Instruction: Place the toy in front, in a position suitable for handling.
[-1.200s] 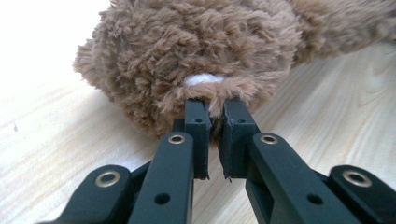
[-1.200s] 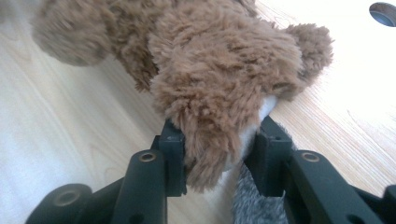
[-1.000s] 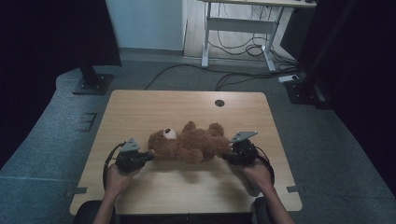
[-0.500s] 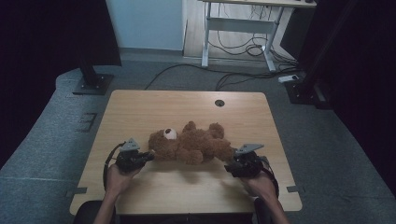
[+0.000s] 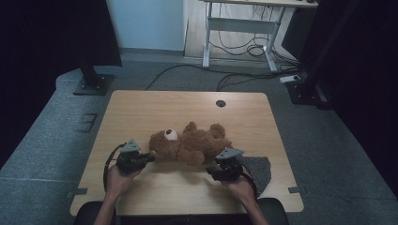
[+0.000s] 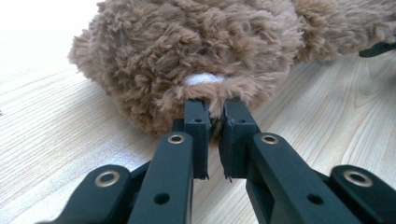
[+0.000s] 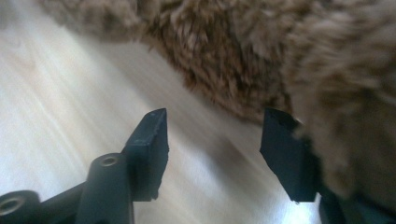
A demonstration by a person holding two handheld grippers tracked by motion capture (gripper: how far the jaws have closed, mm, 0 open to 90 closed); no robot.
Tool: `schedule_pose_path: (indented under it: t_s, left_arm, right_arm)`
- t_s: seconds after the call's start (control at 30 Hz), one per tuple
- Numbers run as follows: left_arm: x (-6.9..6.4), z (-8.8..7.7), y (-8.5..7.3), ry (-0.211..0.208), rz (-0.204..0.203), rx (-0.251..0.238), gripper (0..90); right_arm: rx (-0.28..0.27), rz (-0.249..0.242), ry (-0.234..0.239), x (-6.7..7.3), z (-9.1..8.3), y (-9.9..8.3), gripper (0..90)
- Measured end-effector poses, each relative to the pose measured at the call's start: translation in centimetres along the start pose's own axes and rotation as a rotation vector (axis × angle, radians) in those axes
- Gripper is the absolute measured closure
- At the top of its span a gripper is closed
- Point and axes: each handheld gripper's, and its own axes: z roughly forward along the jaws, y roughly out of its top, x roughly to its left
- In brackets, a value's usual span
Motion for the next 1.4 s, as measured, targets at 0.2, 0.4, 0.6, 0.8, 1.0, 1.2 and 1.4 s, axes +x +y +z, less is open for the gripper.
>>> schedule_pose_path:
  t_s: [0.2, 0.4, 0.6, 0.8, 1.0, 1.2, 1.4]
  left_arm:
    - [0.1, 0.0, 0.1, -0.005, -0.004, -0.004, 81.8]
    - [0.1, 0.1, 0.1, -0.011, -0.006, -0.005, 81.8]
    - [0.2, 0.1, 0.0, -0.015, -0.013, -0.008, 81.8]
    - [0.5, 0.1, 0.0, -0.012, -0.021, -0.009, 81.8]
    - [0.5, 0.0, 0.1, -0.009, -0.019, -0.021, 82.1]
    - [0.0, -1.4, 0.9, -0.016, -0.012, -0.079, 82.8]
    - [-0.2, -3.1, 1.9, -0.041, -0.036, -0.148, 82.9]
  right_arm:
    - [-0.014, 0.016, -0.063, 0.0, 0.8, 1.0, 40.6]
    - [0.000, -0.004, -0.093, 0.2, 2.1, 1.3, 45.3]
    - [-0.003, -0.011, -0.147, 0.1, 2.5, 1.9, 60.2]
    - [-0.007, -0.022, -0.169, 0.2, 2.8, 2.4, 86.0]
    - [-0.009, -0.043, -0.165, 0.2, 2.5, 2.8, 90.0]
    - [-0.032, -0.065, -0.151, 0.4, 0.5, 4.1, 90.0]
    - [-0.082, -0.113, -0.152, 0.9, -2.8, 6.6, 90.0]
